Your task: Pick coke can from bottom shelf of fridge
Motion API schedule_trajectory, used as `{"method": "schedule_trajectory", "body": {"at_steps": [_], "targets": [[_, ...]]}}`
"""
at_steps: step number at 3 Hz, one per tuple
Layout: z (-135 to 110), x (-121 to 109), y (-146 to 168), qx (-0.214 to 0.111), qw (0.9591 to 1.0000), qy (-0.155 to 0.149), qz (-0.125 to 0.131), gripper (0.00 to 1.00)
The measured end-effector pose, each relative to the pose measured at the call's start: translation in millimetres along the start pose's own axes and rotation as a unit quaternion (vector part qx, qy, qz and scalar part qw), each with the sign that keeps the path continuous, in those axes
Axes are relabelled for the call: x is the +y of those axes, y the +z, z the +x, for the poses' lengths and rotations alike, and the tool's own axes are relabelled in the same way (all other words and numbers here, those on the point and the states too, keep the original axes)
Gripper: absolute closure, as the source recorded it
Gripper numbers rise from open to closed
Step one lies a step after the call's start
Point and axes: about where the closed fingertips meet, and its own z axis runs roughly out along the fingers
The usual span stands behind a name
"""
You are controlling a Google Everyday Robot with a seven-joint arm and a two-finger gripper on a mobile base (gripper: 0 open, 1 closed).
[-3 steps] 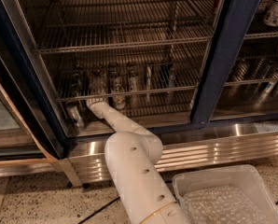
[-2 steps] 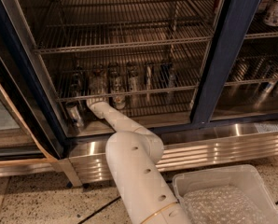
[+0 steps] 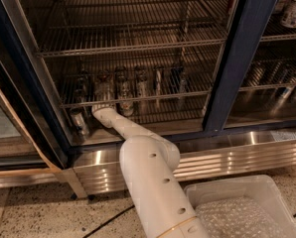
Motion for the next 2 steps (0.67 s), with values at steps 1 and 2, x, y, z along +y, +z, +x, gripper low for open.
{"method": "schedule_trajectory", "body": {"at_steps": [1, 2], "targets": [[-0.7, 3.0, -7.7, -0.002, 1.0000, 0.006, -0.005, 1.00], [0.6, 4.7, -14.8, -0.002, 0.9999, 0.010, -0.009, 1.00]]}}
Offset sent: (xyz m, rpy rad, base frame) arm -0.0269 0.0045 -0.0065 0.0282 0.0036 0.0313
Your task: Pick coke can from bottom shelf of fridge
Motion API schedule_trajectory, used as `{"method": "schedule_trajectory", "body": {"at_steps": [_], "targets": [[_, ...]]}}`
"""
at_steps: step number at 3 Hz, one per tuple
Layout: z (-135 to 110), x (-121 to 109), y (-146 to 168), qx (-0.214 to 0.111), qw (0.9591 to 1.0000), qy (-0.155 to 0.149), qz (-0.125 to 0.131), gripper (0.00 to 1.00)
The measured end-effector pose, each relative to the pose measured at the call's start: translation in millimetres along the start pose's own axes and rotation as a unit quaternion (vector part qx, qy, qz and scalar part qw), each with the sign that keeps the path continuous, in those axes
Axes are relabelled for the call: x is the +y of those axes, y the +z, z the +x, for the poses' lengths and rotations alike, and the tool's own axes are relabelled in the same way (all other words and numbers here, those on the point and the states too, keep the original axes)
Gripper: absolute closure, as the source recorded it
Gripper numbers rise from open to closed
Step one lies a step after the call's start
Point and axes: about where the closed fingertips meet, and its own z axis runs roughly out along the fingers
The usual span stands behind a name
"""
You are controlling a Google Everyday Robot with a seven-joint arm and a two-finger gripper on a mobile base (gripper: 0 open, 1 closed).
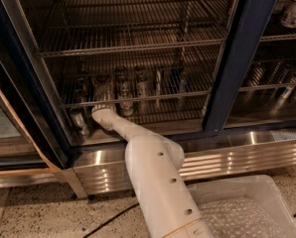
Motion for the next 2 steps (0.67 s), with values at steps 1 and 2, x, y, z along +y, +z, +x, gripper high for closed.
{"method": "schedule_trajectory", "body": {"at_steps": [1, 2], "targets": [[-0.3, -2.3, -10.2, -0.002, 1.0000, 0.008, -0.003, 1.00], [-4.6, -8.7, -21.8, -0.008, 0.9998, 0.020, -0.002, 1.00]]}}
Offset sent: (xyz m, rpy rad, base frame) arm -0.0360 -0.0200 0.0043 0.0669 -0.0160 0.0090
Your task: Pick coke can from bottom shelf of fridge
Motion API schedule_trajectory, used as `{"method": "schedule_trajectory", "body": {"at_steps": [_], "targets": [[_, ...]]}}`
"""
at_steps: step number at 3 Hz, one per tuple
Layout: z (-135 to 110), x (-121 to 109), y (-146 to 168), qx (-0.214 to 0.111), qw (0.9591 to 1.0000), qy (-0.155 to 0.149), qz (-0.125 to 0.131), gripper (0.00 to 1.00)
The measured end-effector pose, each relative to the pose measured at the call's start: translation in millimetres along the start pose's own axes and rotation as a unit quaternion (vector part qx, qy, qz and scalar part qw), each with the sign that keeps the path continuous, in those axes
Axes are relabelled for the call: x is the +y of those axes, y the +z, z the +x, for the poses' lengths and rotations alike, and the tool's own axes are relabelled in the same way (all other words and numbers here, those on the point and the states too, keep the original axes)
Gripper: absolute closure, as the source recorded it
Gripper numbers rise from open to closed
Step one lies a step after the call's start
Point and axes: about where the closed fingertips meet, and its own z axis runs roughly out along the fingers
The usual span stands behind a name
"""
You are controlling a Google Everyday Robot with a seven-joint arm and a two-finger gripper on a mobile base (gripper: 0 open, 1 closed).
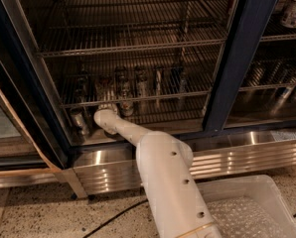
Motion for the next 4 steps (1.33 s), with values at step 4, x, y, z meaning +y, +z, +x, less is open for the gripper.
{"method": "schedule_trajectory", "body": {"at_steps": [4], "targets": [[-19.4, 12.9, -23.2, -0.015, 0.9989, 0.023, -0.038, 1.00]]}}
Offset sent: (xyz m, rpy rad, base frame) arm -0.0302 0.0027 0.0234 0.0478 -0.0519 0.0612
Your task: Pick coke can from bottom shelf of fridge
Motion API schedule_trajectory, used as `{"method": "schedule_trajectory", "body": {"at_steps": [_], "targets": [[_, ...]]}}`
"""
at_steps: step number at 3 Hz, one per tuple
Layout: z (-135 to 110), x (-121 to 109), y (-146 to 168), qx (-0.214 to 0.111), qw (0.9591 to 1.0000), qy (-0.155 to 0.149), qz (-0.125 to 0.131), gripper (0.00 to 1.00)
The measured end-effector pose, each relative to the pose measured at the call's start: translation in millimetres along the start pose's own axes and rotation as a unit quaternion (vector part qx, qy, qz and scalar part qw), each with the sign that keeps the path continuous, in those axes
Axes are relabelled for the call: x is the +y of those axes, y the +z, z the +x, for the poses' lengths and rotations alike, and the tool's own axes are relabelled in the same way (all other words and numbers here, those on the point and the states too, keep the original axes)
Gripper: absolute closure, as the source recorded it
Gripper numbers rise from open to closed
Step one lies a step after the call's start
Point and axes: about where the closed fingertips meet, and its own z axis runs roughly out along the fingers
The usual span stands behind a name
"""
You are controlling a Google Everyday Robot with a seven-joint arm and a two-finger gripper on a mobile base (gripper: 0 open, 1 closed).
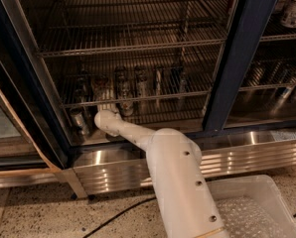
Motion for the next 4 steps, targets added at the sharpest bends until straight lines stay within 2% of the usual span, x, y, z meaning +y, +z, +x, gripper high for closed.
{"method": "schedule_trajectory", "body": {"at_steps": [2, 4], "targets": [[-6.9, 6.2, -21.1, 0.008, 0.9995, 0.027, -0.012, 1.00], [-3.3, 4.0, -41.9, 0.022, 0.9984, 0.051, -0.013, 1.00]]}}
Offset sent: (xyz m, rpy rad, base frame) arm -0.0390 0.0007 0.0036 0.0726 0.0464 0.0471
